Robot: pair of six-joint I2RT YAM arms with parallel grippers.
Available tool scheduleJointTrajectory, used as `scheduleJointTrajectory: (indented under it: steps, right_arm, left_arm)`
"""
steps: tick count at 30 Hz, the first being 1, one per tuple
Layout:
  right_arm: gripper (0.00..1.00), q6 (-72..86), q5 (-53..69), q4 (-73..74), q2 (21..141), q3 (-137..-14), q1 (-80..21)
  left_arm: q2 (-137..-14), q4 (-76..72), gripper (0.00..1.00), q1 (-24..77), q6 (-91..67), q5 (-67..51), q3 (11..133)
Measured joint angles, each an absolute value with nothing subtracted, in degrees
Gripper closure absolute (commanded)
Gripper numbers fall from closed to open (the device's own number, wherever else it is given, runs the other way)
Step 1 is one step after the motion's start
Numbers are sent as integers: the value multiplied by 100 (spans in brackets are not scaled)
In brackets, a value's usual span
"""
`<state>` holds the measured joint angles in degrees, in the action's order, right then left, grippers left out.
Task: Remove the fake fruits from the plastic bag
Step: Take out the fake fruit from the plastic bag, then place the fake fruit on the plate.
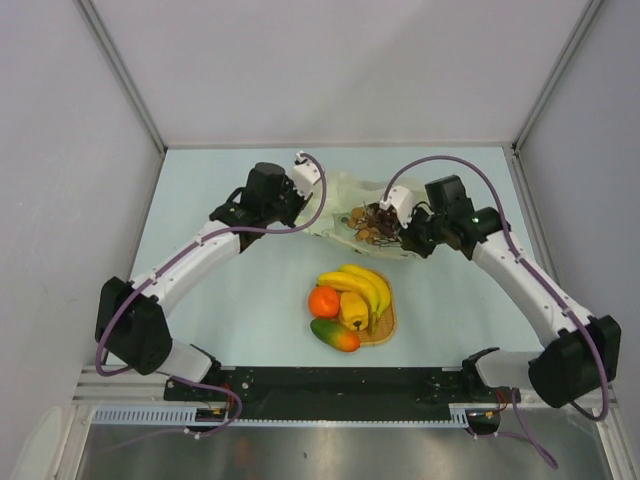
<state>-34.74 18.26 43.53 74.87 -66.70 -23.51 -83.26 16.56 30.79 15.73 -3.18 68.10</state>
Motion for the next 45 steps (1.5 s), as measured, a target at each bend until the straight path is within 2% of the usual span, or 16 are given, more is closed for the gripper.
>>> scheduleJointTrajectory:
  steps: [8,15,21,30,38,45]
  right_arm:
    - [100,-3448,1841,4901,5590,-6469,-2641]
    - [100,-2902,1721,5251,4051,-5896,-3404]
    - [100,-2670,1684,5201,4165,-5848,-3568]
    - [100,-2991,1264,4630,4746,-5175,-4504]
    - [100,-4510,425,3470,4814,-4624,-5135]
    - [100,-6455,784,2206,4550,-3769,-5109]
  left_arm:
    - [-8318,1638,100,3079,1651,-311,6810]
    - [-7878,1632,100,3079,1680,-320,6650]
    - [-7284,1553,100,3079,1855,-338,6313]
    - [-7006,1527,99,3079,1911,-364,6165]
    - [-6958,1529,100,3030,1909,-412,5975]
    - [-6941,1535,100,2816,1885,-469,5975]
